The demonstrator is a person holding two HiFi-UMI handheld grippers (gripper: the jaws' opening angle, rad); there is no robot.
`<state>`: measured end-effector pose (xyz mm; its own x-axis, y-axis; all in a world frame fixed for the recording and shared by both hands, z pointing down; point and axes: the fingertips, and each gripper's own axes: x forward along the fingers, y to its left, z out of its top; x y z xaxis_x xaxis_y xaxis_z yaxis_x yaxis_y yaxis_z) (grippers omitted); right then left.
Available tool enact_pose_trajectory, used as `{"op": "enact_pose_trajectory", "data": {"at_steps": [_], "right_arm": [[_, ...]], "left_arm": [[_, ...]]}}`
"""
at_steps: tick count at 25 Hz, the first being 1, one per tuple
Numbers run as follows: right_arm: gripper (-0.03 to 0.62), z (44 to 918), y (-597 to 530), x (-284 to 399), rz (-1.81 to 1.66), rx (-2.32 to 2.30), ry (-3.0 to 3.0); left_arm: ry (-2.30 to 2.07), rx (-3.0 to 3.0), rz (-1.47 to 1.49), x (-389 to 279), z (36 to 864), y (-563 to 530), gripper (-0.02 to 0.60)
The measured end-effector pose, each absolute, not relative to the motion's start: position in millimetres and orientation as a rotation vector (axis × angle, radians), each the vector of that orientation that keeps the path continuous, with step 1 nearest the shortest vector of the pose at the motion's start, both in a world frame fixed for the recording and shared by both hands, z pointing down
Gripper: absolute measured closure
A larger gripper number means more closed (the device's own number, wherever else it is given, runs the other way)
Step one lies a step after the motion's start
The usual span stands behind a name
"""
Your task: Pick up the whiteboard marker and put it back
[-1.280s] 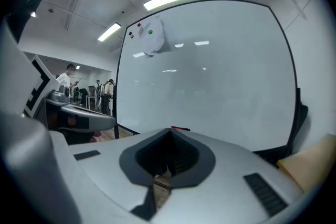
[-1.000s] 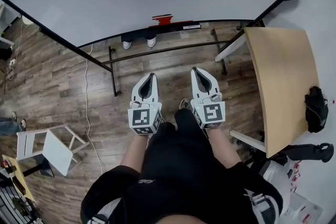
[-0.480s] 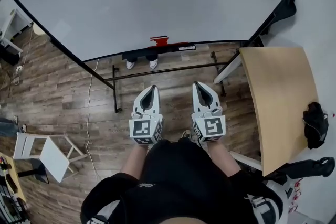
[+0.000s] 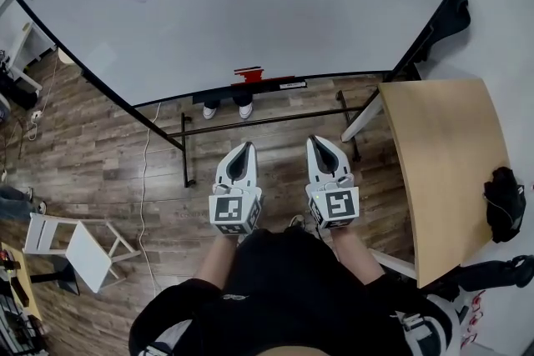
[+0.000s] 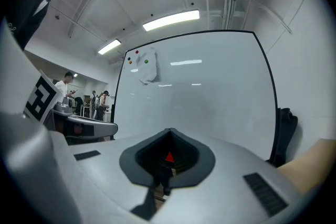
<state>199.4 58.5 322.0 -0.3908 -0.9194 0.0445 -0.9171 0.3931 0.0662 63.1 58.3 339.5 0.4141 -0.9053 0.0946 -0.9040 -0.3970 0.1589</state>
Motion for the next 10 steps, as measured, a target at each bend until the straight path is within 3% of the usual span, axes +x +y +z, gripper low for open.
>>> {"op": "enact_pose_trajectory", "data": {"at_steps": [10], "right_arm": [[0.592, 325, 57, 201, -0.052, 1.691, -2.557]], "left_arm": [[-1.593, 2.502, -0.007, 69, 350, 58, 0.575]]}}
